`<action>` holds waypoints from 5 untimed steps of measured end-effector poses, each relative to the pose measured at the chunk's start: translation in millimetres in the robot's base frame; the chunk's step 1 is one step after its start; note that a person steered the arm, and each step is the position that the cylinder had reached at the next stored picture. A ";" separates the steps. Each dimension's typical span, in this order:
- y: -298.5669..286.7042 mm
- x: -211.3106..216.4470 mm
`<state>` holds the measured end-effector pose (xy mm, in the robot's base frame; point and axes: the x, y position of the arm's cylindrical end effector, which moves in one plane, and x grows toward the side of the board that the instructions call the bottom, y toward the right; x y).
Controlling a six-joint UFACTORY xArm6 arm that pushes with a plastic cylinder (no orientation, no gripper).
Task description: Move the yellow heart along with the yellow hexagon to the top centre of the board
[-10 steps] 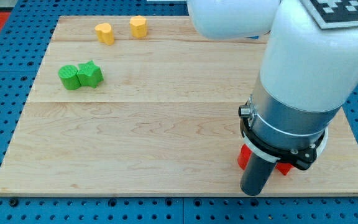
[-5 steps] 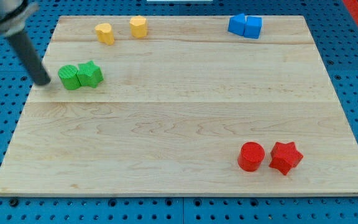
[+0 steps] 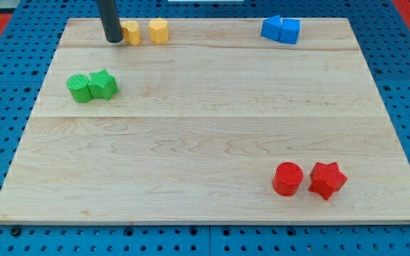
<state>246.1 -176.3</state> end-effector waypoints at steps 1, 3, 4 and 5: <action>20.0 -22.1; 14.1 -37.1; 105.5 -36.8; 117.7 -26.6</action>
